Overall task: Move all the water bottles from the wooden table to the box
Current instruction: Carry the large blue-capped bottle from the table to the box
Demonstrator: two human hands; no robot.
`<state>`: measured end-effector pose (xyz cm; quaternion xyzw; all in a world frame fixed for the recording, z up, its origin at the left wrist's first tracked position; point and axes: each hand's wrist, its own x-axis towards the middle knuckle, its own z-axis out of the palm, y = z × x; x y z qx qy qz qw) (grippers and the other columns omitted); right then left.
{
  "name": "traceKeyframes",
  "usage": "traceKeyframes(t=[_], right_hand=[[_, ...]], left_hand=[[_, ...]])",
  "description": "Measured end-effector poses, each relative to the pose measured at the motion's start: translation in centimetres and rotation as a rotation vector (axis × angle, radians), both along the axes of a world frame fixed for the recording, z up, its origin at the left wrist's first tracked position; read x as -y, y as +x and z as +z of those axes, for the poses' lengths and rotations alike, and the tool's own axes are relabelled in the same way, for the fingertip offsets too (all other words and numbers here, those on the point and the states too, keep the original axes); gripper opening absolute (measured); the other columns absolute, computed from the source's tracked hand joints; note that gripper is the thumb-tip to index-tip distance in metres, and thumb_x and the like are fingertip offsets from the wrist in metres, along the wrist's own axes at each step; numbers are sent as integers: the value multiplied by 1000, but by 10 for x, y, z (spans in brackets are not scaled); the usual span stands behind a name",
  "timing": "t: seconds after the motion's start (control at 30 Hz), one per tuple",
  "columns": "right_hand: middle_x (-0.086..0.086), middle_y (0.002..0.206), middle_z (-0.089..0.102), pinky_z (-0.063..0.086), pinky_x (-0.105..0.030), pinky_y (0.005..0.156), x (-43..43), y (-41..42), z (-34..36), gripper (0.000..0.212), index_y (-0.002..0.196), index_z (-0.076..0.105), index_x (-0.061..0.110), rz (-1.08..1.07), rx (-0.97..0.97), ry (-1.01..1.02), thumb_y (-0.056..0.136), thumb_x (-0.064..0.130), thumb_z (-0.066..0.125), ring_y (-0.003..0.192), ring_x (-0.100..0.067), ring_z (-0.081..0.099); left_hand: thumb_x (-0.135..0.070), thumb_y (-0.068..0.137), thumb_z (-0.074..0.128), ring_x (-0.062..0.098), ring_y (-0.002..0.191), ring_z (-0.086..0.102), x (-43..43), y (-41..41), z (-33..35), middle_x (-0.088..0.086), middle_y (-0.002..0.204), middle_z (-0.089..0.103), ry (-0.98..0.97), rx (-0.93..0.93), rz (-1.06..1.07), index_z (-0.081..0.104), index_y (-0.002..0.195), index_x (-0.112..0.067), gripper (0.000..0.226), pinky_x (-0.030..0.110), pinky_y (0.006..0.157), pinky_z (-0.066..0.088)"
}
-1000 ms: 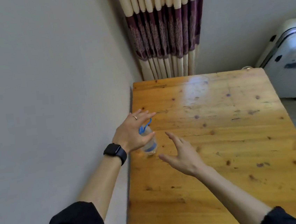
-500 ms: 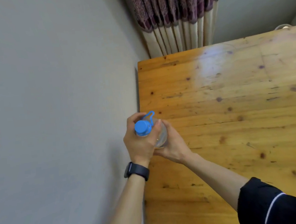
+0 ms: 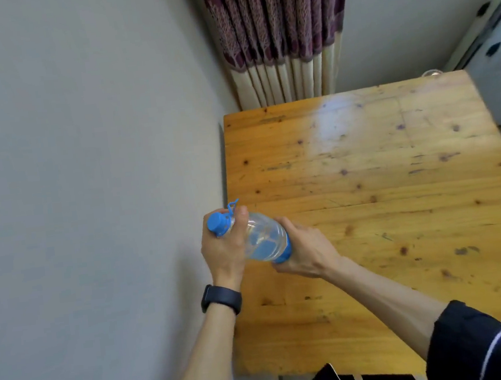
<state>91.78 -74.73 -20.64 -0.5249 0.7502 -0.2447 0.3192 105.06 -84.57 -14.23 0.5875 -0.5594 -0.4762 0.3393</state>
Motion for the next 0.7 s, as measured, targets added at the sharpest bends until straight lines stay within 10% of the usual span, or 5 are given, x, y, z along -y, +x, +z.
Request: traceKeyframes(t=[0.27,0.7], right_hand=[[9,104,66,55,-36,59,-126,0,68,85,136,34,38,-147,-194,80,62,59,68,80,-20,67],[10,90,66,43,-32,53,-274,-34,102,75,124,35,42,-530,-422,246,56,63,58,74,-25,67]], left_hand=[[-61,58,87,2,90,67,-121,-14,25,-10,108,62,-24,-150,-186,34,104,-64,70,18,73,54],[-60,64,81,-2,96,67,-216,-94,34,-28,100,66,132,-258,-616,35,110,-42,67,10,73,49]])
